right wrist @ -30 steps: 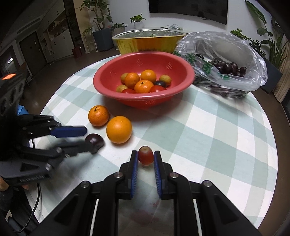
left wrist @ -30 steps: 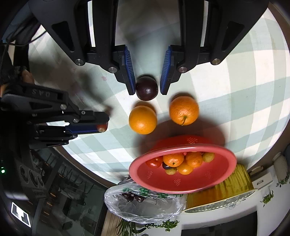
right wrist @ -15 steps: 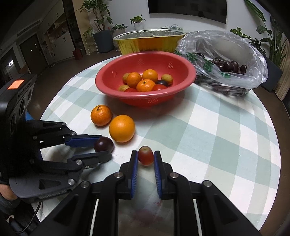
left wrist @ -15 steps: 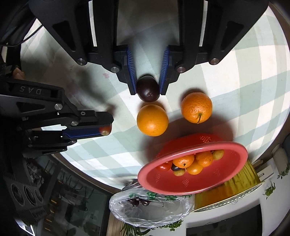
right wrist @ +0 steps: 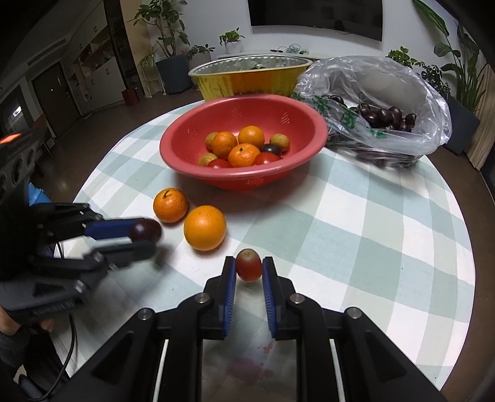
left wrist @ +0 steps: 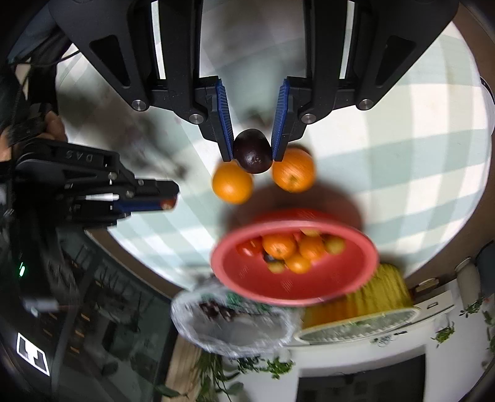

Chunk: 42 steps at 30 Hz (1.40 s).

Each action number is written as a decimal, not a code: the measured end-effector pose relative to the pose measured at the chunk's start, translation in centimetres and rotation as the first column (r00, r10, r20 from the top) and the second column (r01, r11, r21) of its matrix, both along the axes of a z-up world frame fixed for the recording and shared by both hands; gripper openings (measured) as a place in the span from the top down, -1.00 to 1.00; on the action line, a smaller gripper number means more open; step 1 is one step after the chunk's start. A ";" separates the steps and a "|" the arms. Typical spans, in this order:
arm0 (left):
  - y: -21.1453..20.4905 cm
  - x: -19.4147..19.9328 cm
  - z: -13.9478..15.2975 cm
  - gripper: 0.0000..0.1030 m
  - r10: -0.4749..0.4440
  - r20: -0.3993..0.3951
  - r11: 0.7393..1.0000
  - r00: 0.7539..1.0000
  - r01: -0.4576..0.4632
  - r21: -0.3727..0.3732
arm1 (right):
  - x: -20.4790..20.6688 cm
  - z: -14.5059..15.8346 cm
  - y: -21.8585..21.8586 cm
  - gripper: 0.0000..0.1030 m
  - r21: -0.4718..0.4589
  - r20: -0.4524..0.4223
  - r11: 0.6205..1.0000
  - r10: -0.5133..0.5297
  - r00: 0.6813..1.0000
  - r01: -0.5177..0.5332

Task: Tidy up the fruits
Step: 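Carry the dark plum and red plum over the red bowl and open both tools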

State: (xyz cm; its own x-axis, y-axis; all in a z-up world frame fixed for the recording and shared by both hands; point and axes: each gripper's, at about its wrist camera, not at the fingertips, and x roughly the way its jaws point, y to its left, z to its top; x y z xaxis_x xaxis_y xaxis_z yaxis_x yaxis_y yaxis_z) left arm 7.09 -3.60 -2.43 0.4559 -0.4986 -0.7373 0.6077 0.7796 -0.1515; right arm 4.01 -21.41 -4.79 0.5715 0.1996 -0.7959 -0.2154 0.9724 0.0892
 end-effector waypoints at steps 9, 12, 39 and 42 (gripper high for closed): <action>2.2 4.2 4.4 0.55 0.048 0.075 0.999 0.996 -0.047 -0.010 | 2.4 3.2 -0.8 0.63 -0.019 0.042 1.000 -0.011 0.999 0.012; 1.9 6.4 5.3 0.55 0.050 0.085 0.999 0.995 -0.051 0.008 | 4.3 4.5 -0.6 0.63 -0.026 0.057 1.000 -0.004 0.998 0.006; -4.3 17.1 0.0 0.52 -0.020 -0.114 0.970 0.993 0.047 0.238 | 18.2 0.7 1.8 0.63 -0.091 -0.164 0.996 -0.019 0.986 0.004; -4.3 17.3 -0.3 0.52 -0.011 -0.113 0.970 0.994 0.038 0.239 | 18.5 0.6 1.7 0.63 -0.088 -0.164 0.996 -0.029 0.986 0.015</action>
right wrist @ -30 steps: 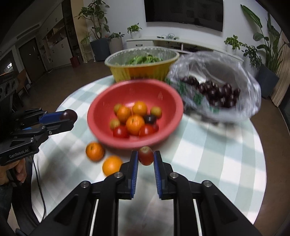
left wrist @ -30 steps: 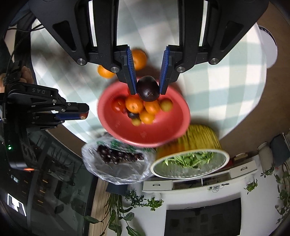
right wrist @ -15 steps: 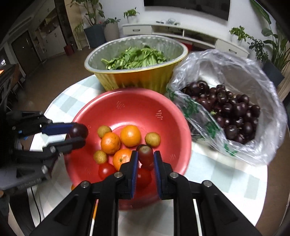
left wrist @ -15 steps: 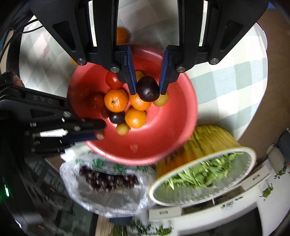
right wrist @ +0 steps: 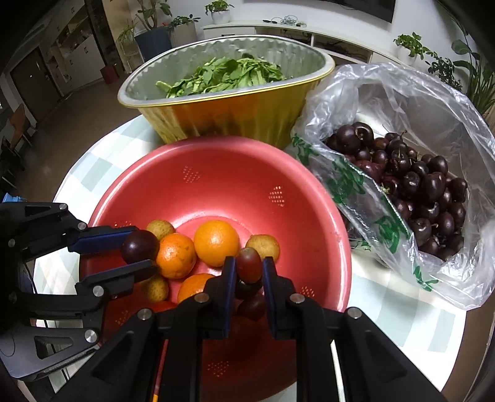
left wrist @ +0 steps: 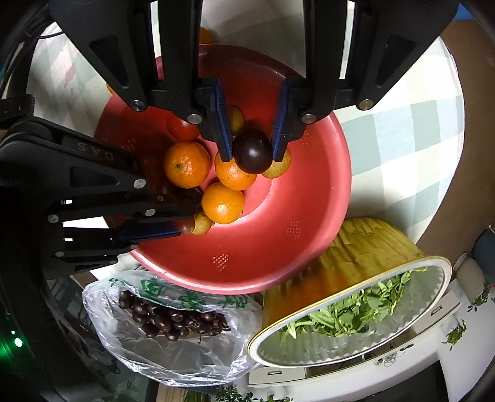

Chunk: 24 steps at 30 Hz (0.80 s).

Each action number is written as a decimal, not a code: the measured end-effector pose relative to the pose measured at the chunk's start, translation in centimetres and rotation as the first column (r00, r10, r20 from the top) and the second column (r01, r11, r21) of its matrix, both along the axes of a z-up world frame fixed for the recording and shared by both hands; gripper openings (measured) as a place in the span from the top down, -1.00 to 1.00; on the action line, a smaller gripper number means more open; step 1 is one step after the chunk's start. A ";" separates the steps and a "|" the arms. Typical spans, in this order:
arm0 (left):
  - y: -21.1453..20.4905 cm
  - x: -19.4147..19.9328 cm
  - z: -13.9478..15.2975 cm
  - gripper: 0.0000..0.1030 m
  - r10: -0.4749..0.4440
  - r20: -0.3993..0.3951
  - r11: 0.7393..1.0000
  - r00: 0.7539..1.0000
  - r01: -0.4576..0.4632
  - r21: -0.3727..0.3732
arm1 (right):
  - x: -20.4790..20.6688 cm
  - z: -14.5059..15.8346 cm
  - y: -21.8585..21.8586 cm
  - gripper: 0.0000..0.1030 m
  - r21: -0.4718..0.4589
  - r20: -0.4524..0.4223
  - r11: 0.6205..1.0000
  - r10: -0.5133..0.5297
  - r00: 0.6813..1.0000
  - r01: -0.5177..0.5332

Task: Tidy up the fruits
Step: 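Carry the dark plum and red plum over the red bowl and open both tools, then withdraw both open tools from the bowl toward the two oranges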

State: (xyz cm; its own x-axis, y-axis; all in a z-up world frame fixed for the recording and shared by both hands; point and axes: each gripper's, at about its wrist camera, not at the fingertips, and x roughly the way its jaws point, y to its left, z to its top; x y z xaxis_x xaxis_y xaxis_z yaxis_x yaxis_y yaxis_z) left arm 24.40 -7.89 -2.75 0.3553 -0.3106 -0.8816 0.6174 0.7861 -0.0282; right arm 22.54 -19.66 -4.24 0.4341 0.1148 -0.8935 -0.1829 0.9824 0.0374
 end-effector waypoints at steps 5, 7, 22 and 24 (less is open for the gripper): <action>0.1 0.1 0.0 0.52 0.010 0.010 1.000 1.000 -0.010 -0.004 | -0.3 -0.1 0.2 0.63 -0.026 0.007 1.000 0.006 1.000 -0.005; 0.2 0.1 0.0 0.52 0.015 0.013 1.000 1.000 -0.014 -0.010 | -0.3 -0.3 0.2 0.62 -0.026 0.005 1.000 -0.001 1.000 0.001; 0.7 -2.5 3.0 -0.40 0.028 0.096 0.997 0.995 -0.022 -0.068 | -2.4 1.5 -0.1 0.40 -0.047 0.069 0.999 -0.019 0.997 0.022; 1.1 -3.3 3.7 -0.45 0.033 0.105 0.996 0.994 -0.025 -0.081 | -3.0 2.1 0.1 0.39 -0.045 0.087 0.999 -0.016 0.996 0.020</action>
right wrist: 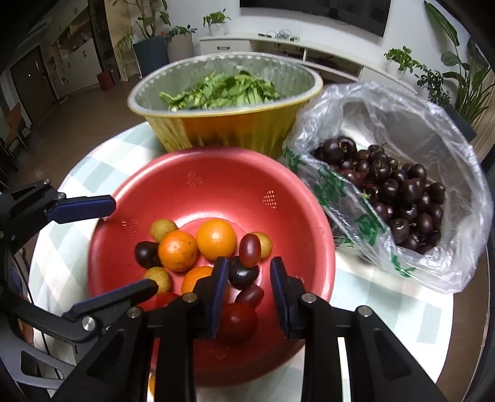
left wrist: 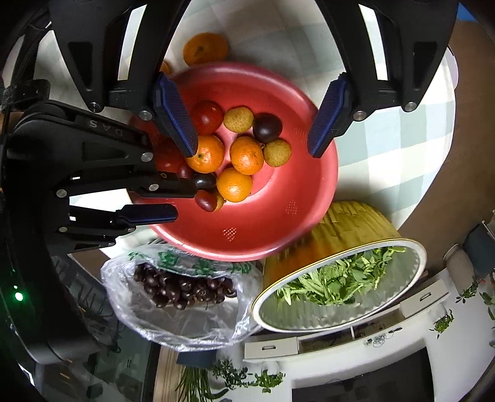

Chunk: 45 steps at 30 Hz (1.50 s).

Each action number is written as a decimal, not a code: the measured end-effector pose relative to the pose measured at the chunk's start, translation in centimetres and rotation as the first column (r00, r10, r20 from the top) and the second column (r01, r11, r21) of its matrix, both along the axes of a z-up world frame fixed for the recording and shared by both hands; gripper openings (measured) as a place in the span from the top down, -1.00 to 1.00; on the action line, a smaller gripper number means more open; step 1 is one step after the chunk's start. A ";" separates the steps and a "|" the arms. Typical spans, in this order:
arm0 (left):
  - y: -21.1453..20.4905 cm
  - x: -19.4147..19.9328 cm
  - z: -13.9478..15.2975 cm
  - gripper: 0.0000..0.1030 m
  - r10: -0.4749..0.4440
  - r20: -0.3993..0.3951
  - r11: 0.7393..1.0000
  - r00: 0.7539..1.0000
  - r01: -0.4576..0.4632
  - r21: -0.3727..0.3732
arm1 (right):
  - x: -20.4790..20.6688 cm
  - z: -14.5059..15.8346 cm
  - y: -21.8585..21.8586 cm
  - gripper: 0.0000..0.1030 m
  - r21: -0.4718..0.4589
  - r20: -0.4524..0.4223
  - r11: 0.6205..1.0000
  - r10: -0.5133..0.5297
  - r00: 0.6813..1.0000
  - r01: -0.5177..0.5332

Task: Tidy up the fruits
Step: 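Withdraw both open tools from the bowl toward the two oranges, then grasp an orange with the right tool while the left tool grasps the other orange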

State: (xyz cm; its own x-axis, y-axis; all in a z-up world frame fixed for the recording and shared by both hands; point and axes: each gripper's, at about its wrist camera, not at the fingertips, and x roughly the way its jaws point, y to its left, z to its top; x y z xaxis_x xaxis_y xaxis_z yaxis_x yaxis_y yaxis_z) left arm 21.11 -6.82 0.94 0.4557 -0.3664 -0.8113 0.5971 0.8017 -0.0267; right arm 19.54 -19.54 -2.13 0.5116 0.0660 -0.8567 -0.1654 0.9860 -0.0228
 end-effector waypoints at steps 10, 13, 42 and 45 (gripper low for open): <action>3.5 -5.8 2.3 -0.85 0.022 0.065 0.996 0.998 -0.016 -0.084 | -5.1 2.9 0.9 0.12 -0.004 0.092 1.000 0.030 0.995 -0.030; 4.6 -7.9 2.0 -0.85 0.016 0.068 0.995 0.998 -0.009 -0.101 | -6.8 3.3 1.2 0.04 0.016 0.107 0.999 0.029 0.994 -0.031; 7.4 -11.5 -3.8 -0.85 0.047 -0.056 0.997 0.997 -0.050 -0.053 | -10.6 -5.0 3.7 0.09 0.124 -0.052 0.988 0.095 0.994 -0.088; 6.7 -11.0 -3.8 -0.85 0.027 -0.055 0.999 0.998 -0.030 -0.044 | -10.5 -5.3 3.7 0.18 0.123 -0.054 0.988 0.097 0.994 -0.090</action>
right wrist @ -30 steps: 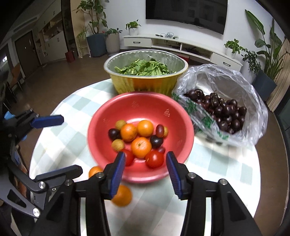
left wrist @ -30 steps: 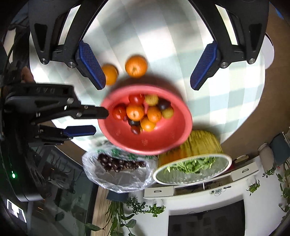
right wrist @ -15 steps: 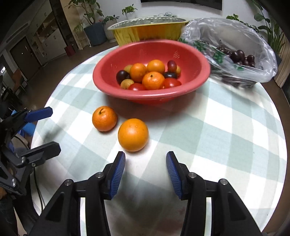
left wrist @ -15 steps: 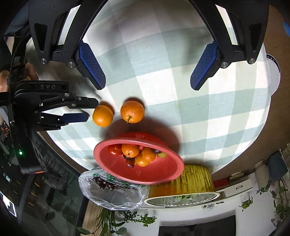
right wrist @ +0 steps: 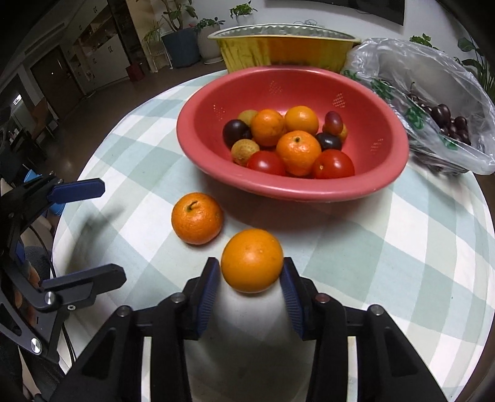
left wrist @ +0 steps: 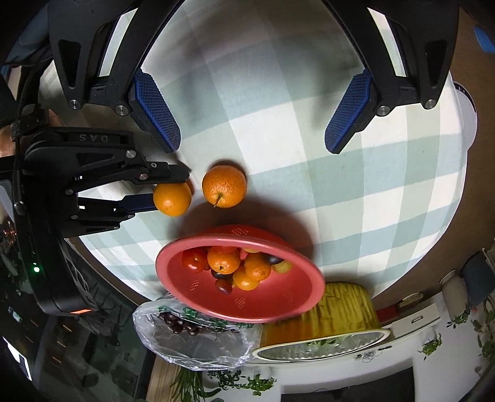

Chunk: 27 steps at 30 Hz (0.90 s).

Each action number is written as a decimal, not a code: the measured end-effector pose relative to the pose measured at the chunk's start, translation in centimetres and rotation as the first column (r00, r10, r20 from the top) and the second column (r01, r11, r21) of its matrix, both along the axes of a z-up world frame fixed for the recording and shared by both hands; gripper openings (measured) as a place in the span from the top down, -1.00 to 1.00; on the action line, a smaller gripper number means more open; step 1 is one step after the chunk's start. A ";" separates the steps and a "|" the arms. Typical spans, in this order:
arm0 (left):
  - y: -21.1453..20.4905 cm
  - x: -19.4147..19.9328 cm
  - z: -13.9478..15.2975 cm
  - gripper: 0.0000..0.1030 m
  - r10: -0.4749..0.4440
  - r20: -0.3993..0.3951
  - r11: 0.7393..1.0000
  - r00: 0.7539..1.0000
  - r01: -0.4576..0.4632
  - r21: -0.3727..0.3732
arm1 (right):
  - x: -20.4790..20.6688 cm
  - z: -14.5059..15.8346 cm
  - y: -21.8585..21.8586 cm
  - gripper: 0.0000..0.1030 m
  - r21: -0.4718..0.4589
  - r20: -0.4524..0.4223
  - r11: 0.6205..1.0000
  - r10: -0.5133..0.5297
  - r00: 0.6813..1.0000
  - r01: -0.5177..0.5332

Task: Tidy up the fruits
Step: 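Grasp an orange with the right tool while the left tool grasps the other orange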

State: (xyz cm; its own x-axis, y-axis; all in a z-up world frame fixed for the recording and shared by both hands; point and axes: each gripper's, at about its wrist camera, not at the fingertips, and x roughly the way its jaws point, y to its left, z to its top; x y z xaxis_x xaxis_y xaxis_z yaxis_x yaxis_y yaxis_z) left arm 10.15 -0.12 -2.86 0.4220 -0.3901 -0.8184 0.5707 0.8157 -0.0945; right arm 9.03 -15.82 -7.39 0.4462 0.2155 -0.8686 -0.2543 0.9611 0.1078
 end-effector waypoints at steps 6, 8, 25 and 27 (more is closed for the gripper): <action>-2.1 1.4 -0.7 -0.85 -0.051 -0.009 0.998 0.999 0.051 0.039 | 0.0 0.1 -0.3 0.22 0.004 -0.010 1.000 0.008 1.000 -0.008; -2.8 1.9 -0.9 -0.85 -0.066 -0.009 0.997 0.998 0.066 0.046 | -0.2 0.3 -0.7 0.23 0.012 -0.015 1.000 0.005 1.000 -0.005; -6.4 4.0 -3.5 -0.37 -0.107 -0.047 0.989 0.993 0.112 0.099 | -1.9 1.9 -4.3 0.23 0.050 0.005 0.996 -0.069 0.998 0.069; -6.3 4.0 -3.5 -0.35 -0.102 -0.046 0.990 0.994 0.106 0.097 | -1.9 1.9 -4.3 0.23 0.051 0.006 0.996 -0.070 0.998 0.069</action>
